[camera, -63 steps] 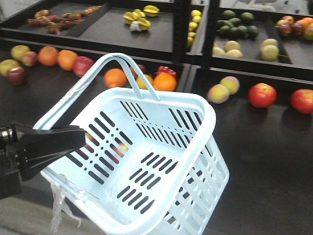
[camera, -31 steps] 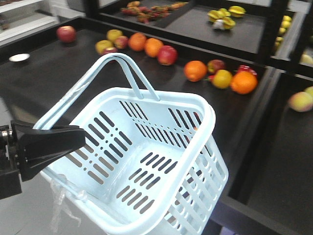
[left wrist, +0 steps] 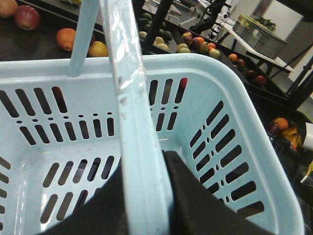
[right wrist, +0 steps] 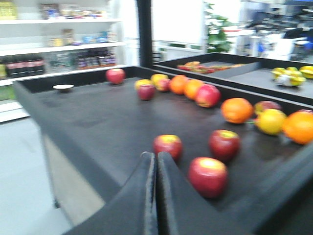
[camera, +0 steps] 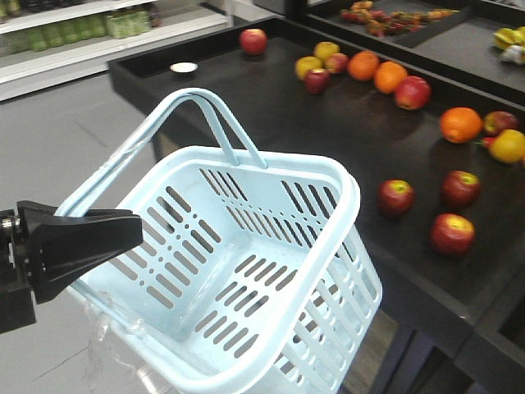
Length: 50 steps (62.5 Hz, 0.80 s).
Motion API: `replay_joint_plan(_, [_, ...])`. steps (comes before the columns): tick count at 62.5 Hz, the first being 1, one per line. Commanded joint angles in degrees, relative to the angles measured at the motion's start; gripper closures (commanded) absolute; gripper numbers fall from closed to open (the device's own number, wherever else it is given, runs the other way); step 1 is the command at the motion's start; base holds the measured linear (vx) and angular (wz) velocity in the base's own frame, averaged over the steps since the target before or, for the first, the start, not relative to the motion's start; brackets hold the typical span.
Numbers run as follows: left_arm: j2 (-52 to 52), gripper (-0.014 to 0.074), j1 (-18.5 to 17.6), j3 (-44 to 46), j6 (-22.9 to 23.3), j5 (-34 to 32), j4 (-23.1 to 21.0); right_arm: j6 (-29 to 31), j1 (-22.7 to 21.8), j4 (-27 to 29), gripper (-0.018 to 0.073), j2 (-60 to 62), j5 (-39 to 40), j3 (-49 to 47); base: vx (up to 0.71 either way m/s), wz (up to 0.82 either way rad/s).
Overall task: Pick three apples into basket with both arms
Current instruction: 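Drive the base away from the table holding the basket aloft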
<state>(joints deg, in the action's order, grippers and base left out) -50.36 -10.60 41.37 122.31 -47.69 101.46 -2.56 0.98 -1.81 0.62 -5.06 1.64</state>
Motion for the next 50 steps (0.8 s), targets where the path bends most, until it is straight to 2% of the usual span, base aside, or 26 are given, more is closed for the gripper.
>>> replay_joint_plan(1, [0.6, 0.0603, -0.3, 1.8, 0.8, 0.7, -0.3, 0.0, -0.4, -0.6, 0.0561, 0.6, 4.0, 0.8, -0.14, 0.54])
replay_joint_plan(50, [0.6, 0.0603, -0.3, 1.8, 0.8, 0.7, -0.3, 0.0, -0.4, -0.6, 0.0561, 0.6, 4.0, 0.8, -0.1, 0.5])
